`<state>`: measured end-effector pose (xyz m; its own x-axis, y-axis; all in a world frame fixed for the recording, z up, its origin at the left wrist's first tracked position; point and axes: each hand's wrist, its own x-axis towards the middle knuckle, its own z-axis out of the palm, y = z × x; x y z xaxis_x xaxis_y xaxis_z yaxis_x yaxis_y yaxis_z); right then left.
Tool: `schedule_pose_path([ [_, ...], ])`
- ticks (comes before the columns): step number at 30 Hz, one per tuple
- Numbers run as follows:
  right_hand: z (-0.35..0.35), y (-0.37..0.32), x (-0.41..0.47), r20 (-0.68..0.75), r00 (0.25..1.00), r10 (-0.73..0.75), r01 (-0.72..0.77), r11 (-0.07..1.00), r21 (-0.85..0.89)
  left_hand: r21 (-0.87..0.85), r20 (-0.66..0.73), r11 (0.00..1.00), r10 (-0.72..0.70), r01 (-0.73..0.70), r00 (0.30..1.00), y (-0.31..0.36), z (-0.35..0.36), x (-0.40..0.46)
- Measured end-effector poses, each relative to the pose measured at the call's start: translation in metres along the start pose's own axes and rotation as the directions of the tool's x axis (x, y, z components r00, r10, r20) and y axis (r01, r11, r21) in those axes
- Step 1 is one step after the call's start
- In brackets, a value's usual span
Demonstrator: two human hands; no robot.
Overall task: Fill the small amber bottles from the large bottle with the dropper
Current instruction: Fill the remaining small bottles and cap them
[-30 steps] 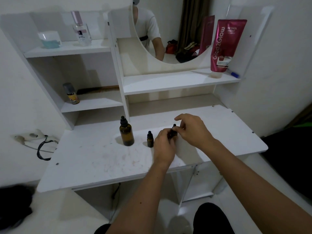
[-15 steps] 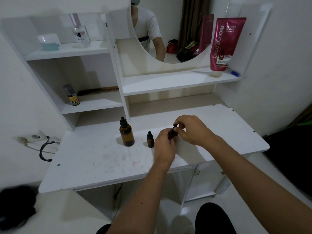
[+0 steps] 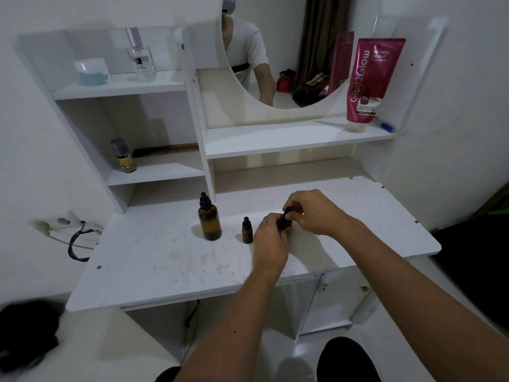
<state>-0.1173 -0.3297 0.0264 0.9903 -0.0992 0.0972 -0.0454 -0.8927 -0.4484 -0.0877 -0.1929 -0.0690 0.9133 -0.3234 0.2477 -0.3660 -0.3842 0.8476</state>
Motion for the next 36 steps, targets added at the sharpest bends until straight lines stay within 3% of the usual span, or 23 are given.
schedule_pose_path([
  [11,-0.002,-0.008,-0.020,-0.142,0.989,0.045,-0.033,0.996,0.082,-0.028,0.010,0.999,-0.032,0.032,0.999,0.006,-0.012,-0.023],
  [16,-0.006,-0.036,-0.025,-0.274,0.961,-0.047,0.068,0.995,0.067,-0.052,0.085,0.999,-0.007,0.012,0.996,-0.005,-0.044,-0.055],
  [19,-0.002,-0.066,-0.021,-0.261,0.960,-0.099,0.129,0.986,0.102,-0.088,0.036,0.996,-0.021,0.024,0.999,-0.017,-0.079,-0.064],
  [26,0.021,-0.126,0.006,-0.163,0.974,-0.156,0.190,0.956,0.222,-0.020,-0.286,0.987,-0.158,0.159,0.945,-0.049,-0.149,-0.045],
  [30,0.036,-0.147,0.024,-0.120,0.986,-0.116,0.152,0.922,0.357,-0.014,-0.260,0.981,-0.189,0.192,0.947,-0.060,-0.157,-0.024],
  [36,0.047,-0.152,0.047,-0.124,0.990,-0.061,0.105,0.916,0.387,-0.012,-0.181,0.983,-0.183,0.184,0.966,-0.064,-0.152,-0.007],
])
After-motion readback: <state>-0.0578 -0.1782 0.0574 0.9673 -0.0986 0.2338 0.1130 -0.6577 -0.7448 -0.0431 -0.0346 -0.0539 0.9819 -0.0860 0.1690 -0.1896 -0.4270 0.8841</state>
